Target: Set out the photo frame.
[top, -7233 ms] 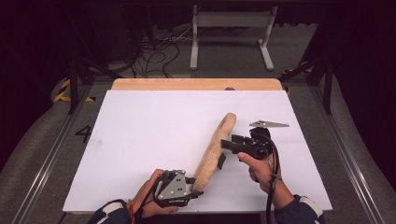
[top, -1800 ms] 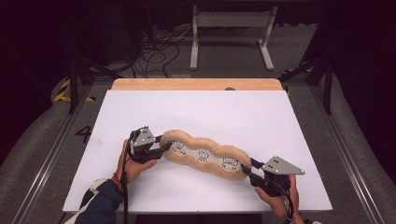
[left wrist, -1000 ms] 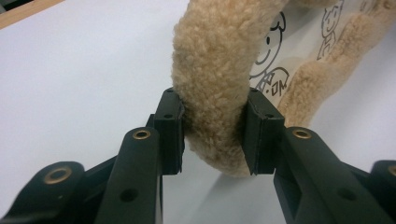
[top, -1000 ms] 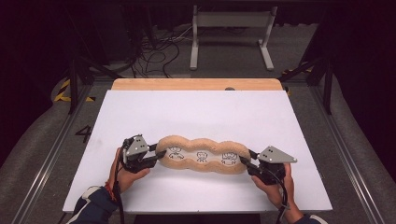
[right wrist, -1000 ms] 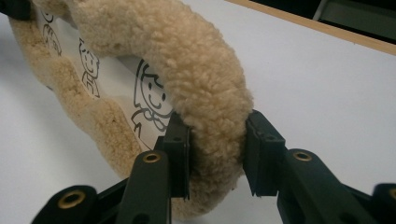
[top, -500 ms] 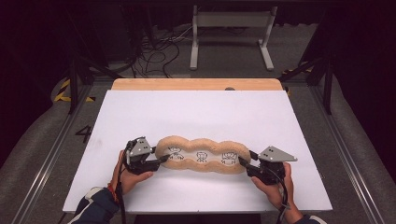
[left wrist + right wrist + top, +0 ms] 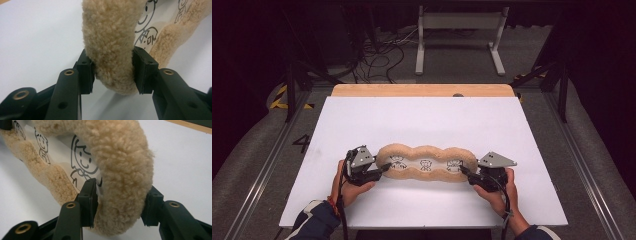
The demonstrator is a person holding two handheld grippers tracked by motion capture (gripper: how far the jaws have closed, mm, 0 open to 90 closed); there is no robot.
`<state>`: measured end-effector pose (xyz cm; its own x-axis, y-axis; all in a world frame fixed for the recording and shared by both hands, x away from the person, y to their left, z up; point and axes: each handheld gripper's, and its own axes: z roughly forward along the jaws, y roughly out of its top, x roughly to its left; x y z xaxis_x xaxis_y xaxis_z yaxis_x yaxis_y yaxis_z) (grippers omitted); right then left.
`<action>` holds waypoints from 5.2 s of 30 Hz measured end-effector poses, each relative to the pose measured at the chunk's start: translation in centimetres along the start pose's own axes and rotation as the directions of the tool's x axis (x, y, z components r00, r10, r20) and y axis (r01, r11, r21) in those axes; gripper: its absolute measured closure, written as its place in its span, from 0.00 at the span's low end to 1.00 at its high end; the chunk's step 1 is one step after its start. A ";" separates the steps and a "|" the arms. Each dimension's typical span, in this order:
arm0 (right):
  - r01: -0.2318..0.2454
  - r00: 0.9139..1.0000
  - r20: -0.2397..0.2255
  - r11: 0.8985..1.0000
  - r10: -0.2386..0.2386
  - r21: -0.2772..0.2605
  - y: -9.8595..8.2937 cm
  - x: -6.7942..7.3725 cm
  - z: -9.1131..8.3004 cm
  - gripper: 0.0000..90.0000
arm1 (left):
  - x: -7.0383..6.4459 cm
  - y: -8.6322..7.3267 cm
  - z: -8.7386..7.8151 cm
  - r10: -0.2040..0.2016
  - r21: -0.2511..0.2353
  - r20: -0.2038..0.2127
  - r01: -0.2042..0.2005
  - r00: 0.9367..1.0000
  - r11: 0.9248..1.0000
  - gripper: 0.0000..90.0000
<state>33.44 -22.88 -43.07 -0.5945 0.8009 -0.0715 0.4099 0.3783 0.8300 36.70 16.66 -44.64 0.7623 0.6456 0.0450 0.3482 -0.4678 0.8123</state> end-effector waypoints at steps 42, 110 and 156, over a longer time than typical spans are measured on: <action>-0.011 0.999 0.039 0.998 0.013 -0.066 0.7 -0.8 -1.2 0.47 | 0.0 0.5 -1.3 0.012 -0.074 -0.003 -0.012 1.000 0.997 0.32; 0.047 0.990 0.132 0.999 -0.047 0.007 -5.1 -4.2 -6.5 0.18 | 2.3 -6.9 -7.8 0.020 0.000 -0.042 -0.020 0.999 1.000 0.11; -0.041 0.983 0.178 0.999 0.041 -0.002 -8.2 -5.8 -7.3 0.15 | 3.0 -8.9 -8.7 -0.053 -0.016 -0.052 0.052 0.997 0.999 0.09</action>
<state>28.43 -33.99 -45.42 -0.4446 0.8855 -0.1346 0.4330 0.3441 0.8331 31.13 28.04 -46.70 0.7136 0.6998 0.0321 0.3789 -0.4242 0.8225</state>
